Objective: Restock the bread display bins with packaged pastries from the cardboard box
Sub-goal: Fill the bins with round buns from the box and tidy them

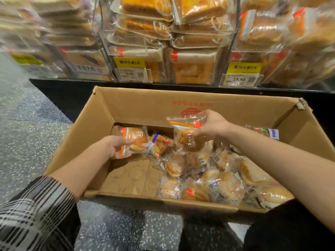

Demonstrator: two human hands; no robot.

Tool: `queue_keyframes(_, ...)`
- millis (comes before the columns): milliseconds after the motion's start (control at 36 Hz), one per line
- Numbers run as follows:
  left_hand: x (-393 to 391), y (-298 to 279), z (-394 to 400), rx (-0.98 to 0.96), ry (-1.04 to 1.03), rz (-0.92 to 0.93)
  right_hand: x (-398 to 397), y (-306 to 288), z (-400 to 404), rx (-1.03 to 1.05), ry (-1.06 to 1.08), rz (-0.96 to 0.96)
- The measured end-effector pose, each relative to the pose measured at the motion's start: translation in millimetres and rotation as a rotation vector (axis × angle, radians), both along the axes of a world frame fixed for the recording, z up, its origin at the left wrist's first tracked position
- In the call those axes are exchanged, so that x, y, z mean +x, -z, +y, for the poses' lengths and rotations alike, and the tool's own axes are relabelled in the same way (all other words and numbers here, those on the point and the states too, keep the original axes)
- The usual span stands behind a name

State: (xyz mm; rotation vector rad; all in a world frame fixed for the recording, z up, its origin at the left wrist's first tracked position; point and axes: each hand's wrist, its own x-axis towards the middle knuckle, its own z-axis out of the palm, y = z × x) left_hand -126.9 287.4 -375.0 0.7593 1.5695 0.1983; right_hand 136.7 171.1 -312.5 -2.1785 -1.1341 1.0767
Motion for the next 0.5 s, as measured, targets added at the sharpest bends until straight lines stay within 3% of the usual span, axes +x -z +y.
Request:
queue_keyframes(167,3,-45,-31,0.170,-0.049,-0.254,9,-19,-15,0.068,0.131,0.149)
queue_keyframes(361,28,-92,-67,0.224,-0.173,-0.578,34,-50,-47,0.219,0.406,0.841)
queue_keyframes(500,61,-120,-75,0.294,-0.180,-0.662,48,-75,-75,0.304,0.512,1.068)
